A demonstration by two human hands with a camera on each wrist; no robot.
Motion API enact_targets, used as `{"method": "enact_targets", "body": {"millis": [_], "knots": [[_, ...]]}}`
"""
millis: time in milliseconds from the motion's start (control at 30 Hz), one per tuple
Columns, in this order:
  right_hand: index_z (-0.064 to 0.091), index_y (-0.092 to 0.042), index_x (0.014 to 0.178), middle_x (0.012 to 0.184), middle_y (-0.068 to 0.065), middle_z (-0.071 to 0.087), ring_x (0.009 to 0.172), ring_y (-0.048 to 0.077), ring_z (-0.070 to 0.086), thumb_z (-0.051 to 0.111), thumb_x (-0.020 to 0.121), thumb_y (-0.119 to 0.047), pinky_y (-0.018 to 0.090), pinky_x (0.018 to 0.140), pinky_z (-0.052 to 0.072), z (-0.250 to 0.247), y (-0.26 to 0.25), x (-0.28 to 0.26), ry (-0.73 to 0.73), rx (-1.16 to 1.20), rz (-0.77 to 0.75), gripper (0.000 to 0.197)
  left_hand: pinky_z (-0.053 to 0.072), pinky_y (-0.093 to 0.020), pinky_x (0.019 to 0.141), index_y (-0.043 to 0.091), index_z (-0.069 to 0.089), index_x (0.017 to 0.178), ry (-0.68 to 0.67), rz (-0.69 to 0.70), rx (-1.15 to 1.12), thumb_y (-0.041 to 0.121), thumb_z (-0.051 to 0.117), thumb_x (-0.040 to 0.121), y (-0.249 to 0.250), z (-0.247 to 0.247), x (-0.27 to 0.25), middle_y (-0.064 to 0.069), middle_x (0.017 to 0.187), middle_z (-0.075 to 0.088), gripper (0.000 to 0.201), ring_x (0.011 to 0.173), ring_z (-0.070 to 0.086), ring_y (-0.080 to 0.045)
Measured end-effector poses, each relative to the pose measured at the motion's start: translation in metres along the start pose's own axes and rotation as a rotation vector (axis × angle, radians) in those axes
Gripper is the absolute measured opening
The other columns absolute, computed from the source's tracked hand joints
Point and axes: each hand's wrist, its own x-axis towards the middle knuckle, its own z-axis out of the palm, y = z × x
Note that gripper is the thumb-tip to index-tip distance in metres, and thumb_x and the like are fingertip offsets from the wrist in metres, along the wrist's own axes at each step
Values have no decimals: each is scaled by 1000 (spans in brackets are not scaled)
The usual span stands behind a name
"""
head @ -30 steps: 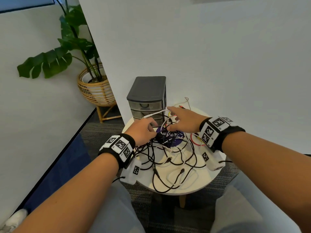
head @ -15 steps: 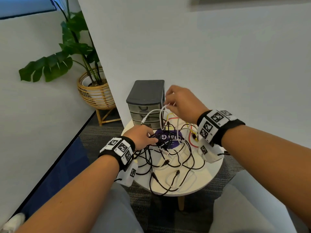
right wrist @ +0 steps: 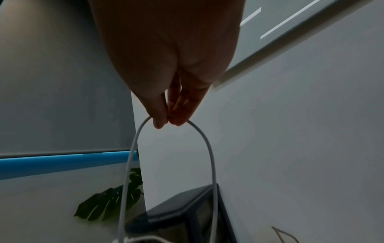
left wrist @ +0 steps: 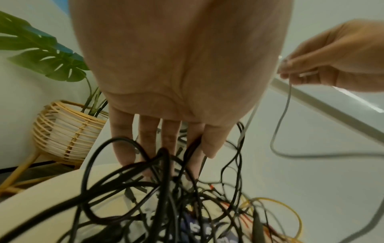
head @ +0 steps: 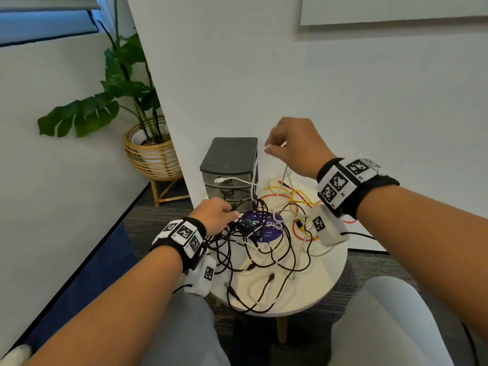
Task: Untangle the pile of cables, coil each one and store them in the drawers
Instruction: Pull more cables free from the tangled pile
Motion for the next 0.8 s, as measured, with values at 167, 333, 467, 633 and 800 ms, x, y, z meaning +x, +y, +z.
{"method": "enact_targets", "body": {"millis": [167,333,467,633,800], "knots": [[76,-15,91,90,-1,68,81,12,62,65,95,-19,32,76,52,30,-6,-25,-402,-24,-4,12,49,-31,72,19,66,80,155,53,96,31,66,96,18,-5,-2,4,86,64,20,82,62,-16],[77,-23,102,96,-10,66,83,4,57,60,94,-24,18,72,42,47,-26,-43,-811,-56,-60,18,56,-36,81,30,54,114,48,219,49,30,75,88,24,3,-7,6,101,70,34,93,67,-16],[79,-19,95,90,-16,68,83,-3,60,64,97,-26,20,79,40,47,-38,-43,-914,106,-86,17,55,-38,88,26,58,99,-69,210,219,21,66,94,31,11,-13,-5,103,70,11,98,68,-27],[72,-16,85,87,-12,69,82,0,60,56,99,-9,25,84,42,9,-40,-24,-764,520,-6,22,53,-37,91,25,67,130,52,182,80,19,57,101,15,16,-3,-2,110,68,31,104,66,-25],[66,-19,82,83,-15,63,84,9,49,52,102,-14,31,78,37,-12,-30,-7,-389,761,129,25,45,-26,96,34,66,134,21,266,63,11,58,100,14,14,5,3,118,64,42,109,60,-15]]}}
